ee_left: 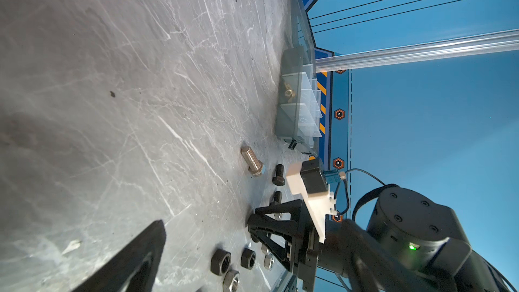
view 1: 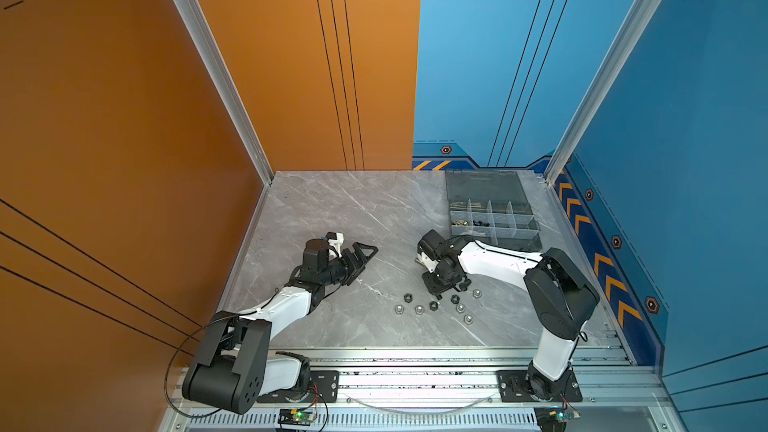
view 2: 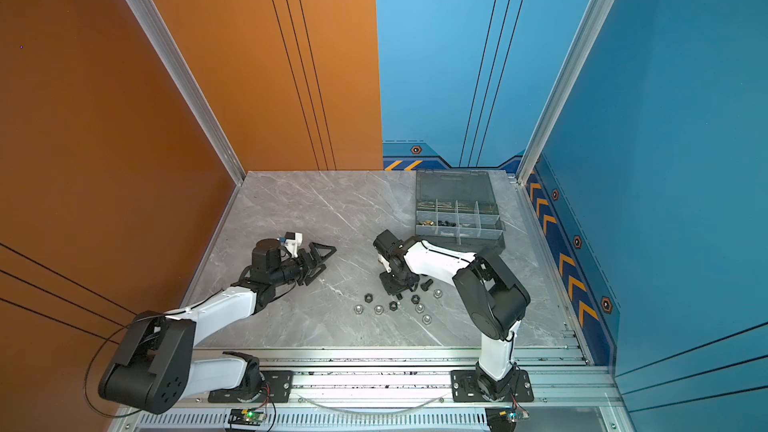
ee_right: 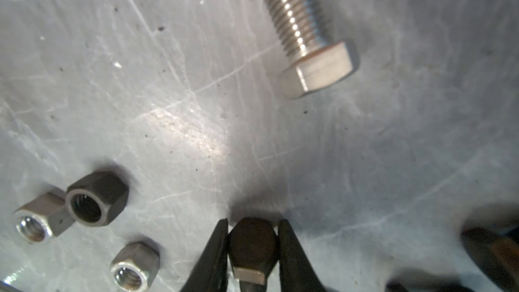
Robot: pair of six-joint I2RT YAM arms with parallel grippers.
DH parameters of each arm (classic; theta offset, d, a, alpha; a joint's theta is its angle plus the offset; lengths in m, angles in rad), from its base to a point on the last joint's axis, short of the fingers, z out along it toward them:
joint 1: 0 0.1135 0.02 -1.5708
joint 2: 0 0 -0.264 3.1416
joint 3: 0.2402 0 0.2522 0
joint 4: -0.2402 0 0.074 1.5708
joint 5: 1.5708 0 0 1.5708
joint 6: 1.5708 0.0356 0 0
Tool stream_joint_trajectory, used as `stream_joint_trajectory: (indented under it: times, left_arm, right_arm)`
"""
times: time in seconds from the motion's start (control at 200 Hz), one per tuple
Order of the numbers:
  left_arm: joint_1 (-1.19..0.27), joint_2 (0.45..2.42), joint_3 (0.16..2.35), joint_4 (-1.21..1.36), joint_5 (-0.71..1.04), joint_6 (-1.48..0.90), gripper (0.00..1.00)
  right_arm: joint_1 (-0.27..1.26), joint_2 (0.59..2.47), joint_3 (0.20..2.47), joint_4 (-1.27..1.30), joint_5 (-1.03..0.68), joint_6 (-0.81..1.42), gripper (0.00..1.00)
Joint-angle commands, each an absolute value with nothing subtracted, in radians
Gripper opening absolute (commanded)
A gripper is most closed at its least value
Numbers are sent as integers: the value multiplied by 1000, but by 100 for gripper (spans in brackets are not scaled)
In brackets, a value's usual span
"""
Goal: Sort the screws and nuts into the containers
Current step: 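Carry the black bolt over the organizer compartment beside the wing nuts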
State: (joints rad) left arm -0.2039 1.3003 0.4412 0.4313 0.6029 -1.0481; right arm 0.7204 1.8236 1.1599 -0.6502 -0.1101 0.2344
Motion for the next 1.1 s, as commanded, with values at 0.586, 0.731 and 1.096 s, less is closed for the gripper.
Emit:
stream_joint_trajectory:
  times: [0.586,0.731,1.096]
  left_arm:
    - [-193,1291,439,446,606,-1044,98]
    - [-189,1286,440,447,609,-1046,98]
    - [-184,1278,437,446,609,-1046,98]
  right_arm:
    - [571,1694,1195,-633,-226,210,2]
    - [473,1652,1220,-642,-233,188,1]
    - [138,1673,1375,-657,-148,161,0]
